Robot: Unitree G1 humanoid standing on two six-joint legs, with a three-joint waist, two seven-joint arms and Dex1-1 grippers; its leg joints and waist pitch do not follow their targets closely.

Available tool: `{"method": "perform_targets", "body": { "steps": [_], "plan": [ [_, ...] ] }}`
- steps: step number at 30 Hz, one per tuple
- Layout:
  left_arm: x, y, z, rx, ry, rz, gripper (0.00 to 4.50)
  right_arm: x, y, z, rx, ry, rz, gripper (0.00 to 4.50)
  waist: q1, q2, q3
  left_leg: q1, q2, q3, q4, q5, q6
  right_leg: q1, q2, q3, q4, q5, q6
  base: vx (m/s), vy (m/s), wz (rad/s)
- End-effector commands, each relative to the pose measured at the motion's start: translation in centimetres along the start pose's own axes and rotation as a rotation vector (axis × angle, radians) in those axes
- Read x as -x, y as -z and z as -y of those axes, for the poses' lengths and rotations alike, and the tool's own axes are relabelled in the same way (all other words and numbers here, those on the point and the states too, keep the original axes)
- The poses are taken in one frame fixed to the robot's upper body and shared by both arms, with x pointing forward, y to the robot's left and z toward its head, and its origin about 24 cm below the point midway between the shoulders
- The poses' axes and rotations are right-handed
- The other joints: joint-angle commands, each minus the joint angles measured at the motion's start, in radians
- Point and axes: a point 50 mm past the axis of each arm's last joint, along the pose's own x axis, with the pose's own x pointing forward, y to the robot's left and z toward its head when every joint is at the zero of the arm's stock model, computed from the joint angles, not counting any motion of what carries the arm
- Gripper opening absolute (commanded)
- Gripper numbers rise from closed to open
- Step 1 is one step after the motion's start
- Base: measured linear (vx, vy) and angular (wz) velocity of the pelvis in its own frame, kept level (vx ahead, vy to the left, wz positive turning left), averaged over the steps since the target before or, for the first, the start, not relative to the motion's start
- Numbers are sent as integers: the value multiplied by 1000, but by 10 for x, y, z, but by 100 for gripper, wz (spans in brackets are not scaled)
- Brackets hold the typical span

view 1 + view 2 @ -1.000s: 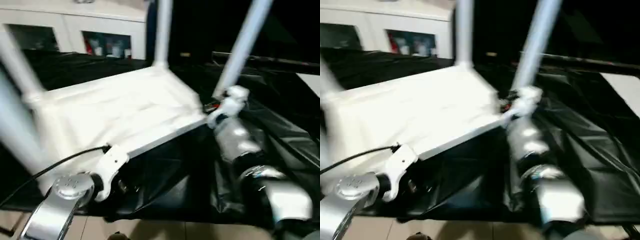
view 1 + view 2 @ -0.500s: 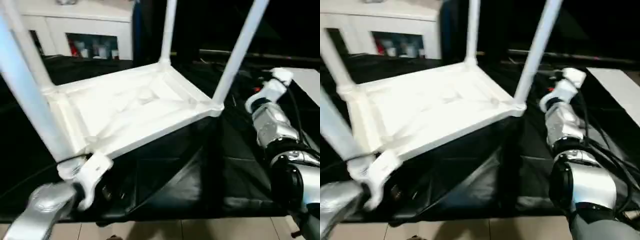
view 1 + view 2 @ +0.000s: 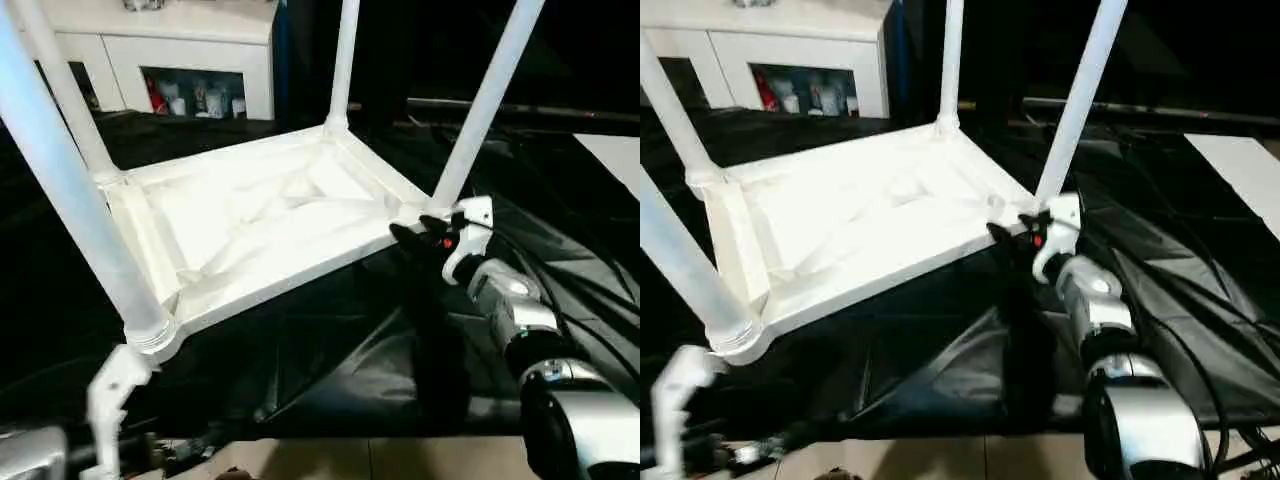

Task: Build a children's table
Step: Rotate table base

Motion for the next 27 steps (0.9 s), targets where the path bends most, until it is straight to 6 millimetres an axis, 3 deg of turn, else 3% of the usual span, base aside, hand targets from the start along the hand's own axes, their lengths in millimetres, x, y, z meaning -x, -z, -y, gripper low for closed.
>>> {"method": "perform_targets", "body": {
  "steps": [1,2,3,4,5,7,12,13,15,17,19,21,22,23,24,26,27],
  "plan": [
    [15,-2,-2,-4,-58,-17,443,3,0,1,-7,-10,-4,362,-4,15,-44,18,16,-8,-75,-524,-16,18,-40,38,-107,-568,-112,0,0,0],
    [15,-2,-2,-4,-58,-17,443,3,0,1,-7,-10,-4,362,-6,15,-45,20,15,-8,-74,-531,-17,16,-39,38,-109,-581,-107,0,0,0],
    [31,0,-8,-17,-158,-56,443,6,5,0,-2,-20,-23,362,-10,5,-45,20,15,-9,-74,-535,-16,15,-40,36,-112,-601,-98,0,0,0],
    [37,0,-11,-30,-202,-68,443,7,7,-2,0,-26,-31,362,-9,13,-44,21,15,-12,-74,-537,-18,14,-41,38,-114,-608,-90,0,0,0],
    [43,-1,-15,-33,-242,-69,443,8,9,-3,4,-34,-40,362,-17,5,-41,20,14,-12,-76,-551,-18,12,-38,34,-118,-624,-82,0,0,0],
    [62,-3,-21,-31,-305,-132,443,9,16,-8,15,-56,-64,362,-16,6,-42,25,12,-12,-72,-556,-20,7,-41,35,-121,-646,-71,0,0,0],
    [76,-16,-31,-80,-397,-107,443,9,20,-13,13,-58,-68,362,-22,10,-37,28,14,-22,-80,-613,-29,8,-39,27,-126,-662,-60,0,0,0],
    [78,-20,-36,-93,-434,-81,443,8,20,-13,9,-57,-67,362,-21,12,-40,36,14,-22,-79,-626,-32,5,-39,26,-127,-647,-65,0,0,0],
    [73,-34,-42,-111,-452,46,443,7,22,-20,0,-83,-71,362,-21,22,-39,33,15,-26,-84,-638,-36,12,-39,23,-125,-622,-71,0,0,0],
    [68,-43,-42,-109,-415,152,443,7,24,-25,-4,-109,-79,362,-16,16,-43,35,15,-24,-85,-628,-38,12,-42,26,-125,-586,-86,0,0,0],
    [62,-50,-42,-103,-357,246,443,7,27,-28,-12,-124,-89,362,-15,15,-43,26,16,-27,-89,-615,-38,23,-47,26,-120,-588,-90,0,0,0],
    [43,-59,-48,-54,-279,395,443,6,32,-33,-17,-139,-108,362,-15,15,-45,36,15,-23,-87,-625,-46,16,-44,26,-124,-586,-90,0,0,0],
    [36,-60,-48,-48,-241,404,443,5,33,-35,-12,-138,-114,362,-11,9,-47,40,12,-23,-84,-623,-47,14,-47,25,-126,-592,-88,0,0,0],
    [34,-60,-48,-46,-229,406,443,5,34,-35,-10,-137,-116,362,-12,8,-48,37,13,-24,-84,-619,-47,17,-49,27,-124,-592,-87,0,0,0],
    [20,-62,-50,-41,-194,408,443,2,35,-37,-9,-128,-124,362,-16,5,-45,26,14,-28,-89,-616,-49,26,-49,22,-122,-609,-76,0,0,0],
    [12,-63,-53,-35,-189,411,443,1,35,-38,-3,-118,-128,362,-12,7,-45,45,12,-26,-83,-638,-52,14,-51,17,-138,-662,-55,0,0,0],
    [7,-64,-56,-32,-190,412,443,0,35,-38,1,-112,-131,362,-12,9,-43,48,12,-27,-82,-645,-53,13,-49,13,-142,-670,-53,0,0,0]
  ]
}}
